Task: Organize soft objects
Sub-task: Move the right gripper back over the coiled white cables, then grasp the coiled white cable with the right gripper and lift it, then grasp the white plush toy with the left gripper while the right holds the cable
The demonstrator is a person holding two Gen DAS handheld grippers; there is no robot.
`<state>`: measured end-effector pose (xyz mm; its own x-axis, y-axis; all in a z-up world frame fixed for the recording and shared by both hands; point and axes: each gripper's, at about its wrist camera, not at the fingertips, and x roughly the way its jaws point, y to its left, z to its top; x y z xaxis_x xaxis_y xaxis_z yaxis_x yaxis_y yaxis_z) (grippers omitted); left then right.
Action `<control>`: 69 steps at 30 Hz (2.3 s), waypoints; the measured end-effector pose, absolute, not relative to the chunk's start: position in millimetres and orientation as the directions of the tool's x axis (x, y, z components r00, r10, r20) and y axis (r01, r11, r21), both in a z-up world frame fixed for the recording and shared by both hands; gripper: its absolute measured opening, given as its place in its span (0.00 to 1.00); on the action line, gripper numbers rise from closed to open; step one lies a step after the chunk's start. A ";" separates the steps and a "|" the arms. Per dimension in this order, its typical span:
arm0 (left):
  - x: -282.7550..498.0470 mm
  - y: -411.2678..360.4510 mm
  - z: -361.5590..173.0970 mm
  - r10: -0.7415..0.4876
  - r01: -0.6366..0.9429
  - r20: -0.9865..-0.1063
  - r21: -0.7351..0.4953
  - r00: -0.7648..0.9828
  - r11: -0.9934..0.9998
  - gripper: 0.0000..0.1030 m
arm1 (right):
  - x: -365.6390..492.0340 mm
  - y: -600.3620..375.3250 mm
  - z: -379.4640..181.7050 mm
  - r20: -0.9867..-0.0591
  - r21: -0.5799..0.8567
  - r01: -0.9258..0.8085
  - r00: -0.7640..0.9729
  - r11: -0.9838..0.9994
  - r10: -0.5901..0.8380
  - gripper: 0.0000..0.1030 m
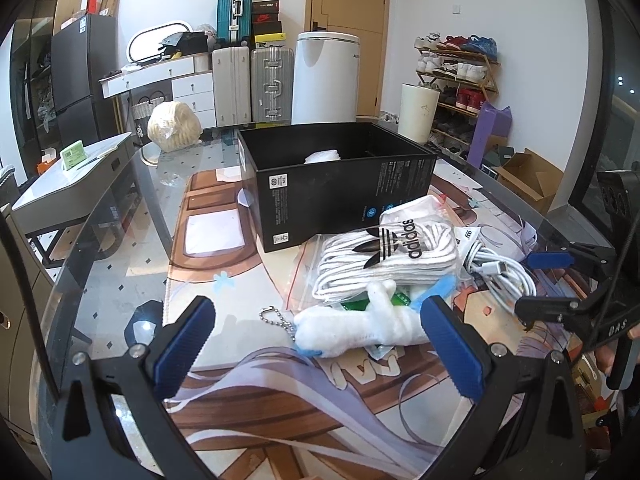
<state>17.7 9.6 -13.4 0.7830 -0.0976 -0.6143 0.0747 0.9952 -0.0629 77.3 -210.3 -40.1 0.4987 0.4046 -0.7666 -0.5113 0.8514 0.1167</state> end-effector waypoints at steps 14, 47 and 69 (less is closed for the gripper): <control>17.1 9.0 -12.4 -0.126 0.094 -0.615 -0.084 0.778 0.992 1.00 | 83.5 -193.5 -40.4 -0.749 0.087 -0.540 0.519 0.837 0.413 0.99; 17.5 2.8 -16.2 -0.141 0.108 -0.624 -0.090 0.769 0.990 1.00 | 94.9 -187.0 -34.8 -0.710 0.039 -0.547 0.573 0.836 0.409 0.26; 21.8 -4.7 -22.8 -0.179 0.148 -0.657 -0.103 0.733 0.984 1.00 | 75.1 -208.4 -2.1 -0.588 0.060 -0.519 0.672 0.853 0.450 0.26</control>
<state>21.8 -4.7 -22.8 0.7328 -0.1786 -0.6566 0.1476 0.9837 -0.1029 75.1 -208.4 -2.1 0.6721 0.4500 -0.5880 -0.5187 0.8529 0.0599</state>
